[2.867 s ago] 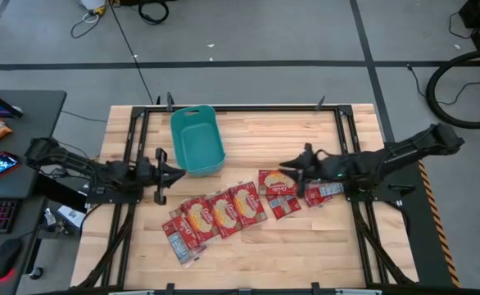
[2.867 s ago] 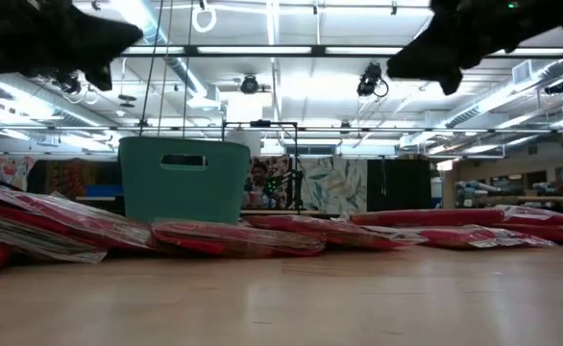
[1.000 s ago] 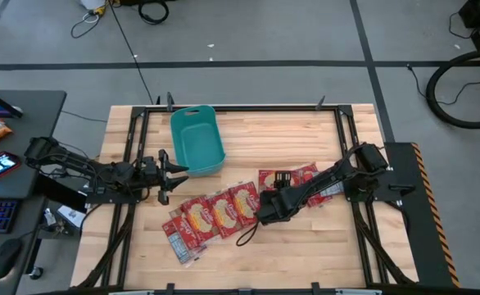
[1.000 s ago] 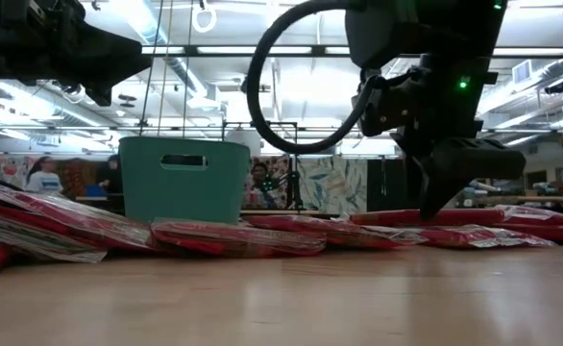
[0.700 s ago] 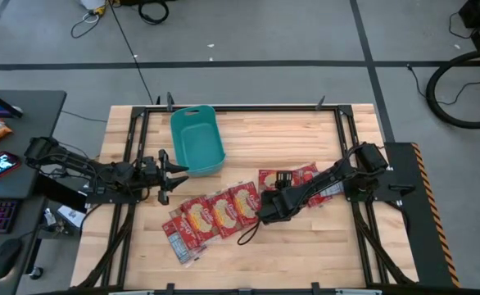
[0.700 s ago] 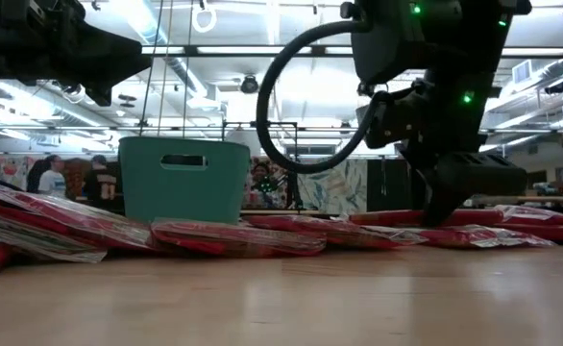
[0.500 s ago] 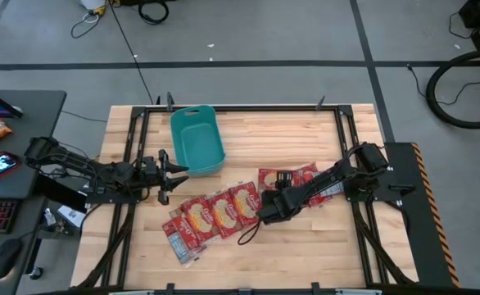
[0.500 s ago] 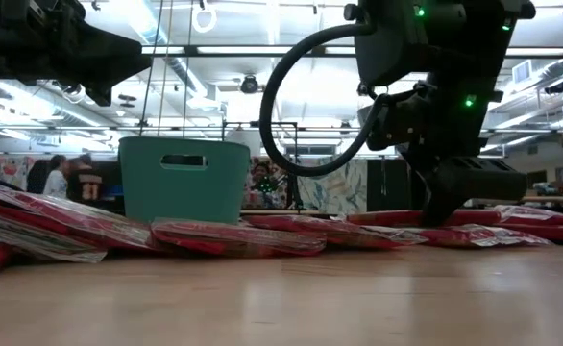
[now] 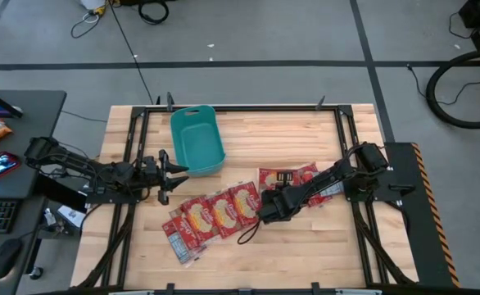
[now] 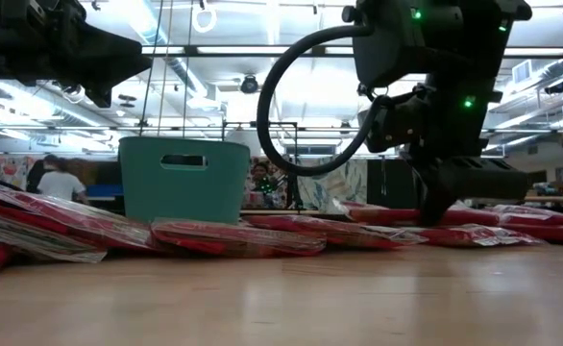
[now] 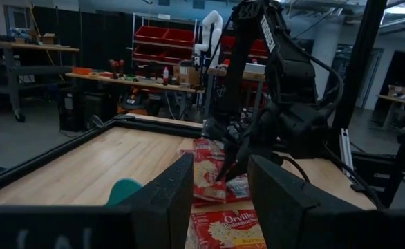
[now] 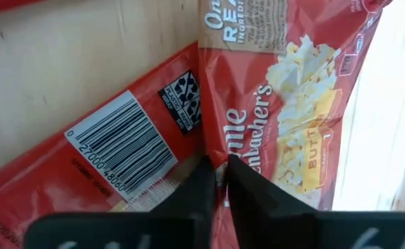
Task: Sort popcorn bags into baskets
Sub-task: Put the red popcorn bag into the green bin
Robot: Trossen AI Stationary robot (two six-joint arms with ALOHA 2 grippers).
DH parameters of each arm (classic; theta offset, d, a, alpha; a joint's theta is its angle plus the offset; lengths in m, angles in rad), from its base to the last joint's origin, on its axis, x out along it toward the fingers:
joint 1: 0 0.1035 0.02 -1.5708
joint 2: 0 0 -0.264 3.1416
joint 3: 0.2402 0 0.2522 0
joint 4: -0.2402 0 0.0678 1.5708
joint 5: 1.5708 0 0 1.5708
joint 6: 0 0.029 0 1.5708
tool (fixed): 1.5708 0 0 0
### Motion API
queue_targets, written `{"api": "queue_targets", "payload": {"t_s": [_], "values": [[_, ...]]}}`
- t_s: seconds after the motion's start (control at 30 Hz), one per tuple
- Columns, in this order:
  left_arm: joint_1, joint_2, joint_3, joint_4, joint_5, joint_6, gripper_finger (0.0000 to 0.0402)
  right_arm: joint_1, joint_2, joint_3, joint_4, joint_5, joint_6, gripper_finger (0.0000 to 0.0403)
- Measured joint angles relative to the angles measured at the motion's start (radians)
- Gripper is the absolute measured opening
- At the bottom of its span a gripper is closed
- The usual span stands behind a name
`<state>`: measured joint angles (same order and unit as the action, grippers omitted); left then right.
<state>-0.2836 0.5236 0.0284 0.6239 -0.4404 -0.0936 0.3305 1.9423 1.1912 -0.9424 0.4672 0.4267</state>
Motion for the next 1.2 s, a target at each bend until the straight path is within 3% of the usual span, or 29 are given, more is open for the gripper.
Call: {"api": "queue_targets", "payload": {"t_s": [0.4,0.9,1.2], "values": [[0.000,0.000,0.000,0.000,0.000,-0.001,0.0144,0.000,0.003,0.114,-0.136,-0.012,-0.003,0.0018],[0.000,0.000,0.001,-0.002,0.000,-0.007,0.0144,-0.025,0.003,0.336,-0.378,0.223,-0.089,0.0018],[0.000,0.000,0.001,-0.001,0.000,0.000,0.0144,-0.153,0.003,0.462,-0.397,0.392,-0.335,0.0019]]}}
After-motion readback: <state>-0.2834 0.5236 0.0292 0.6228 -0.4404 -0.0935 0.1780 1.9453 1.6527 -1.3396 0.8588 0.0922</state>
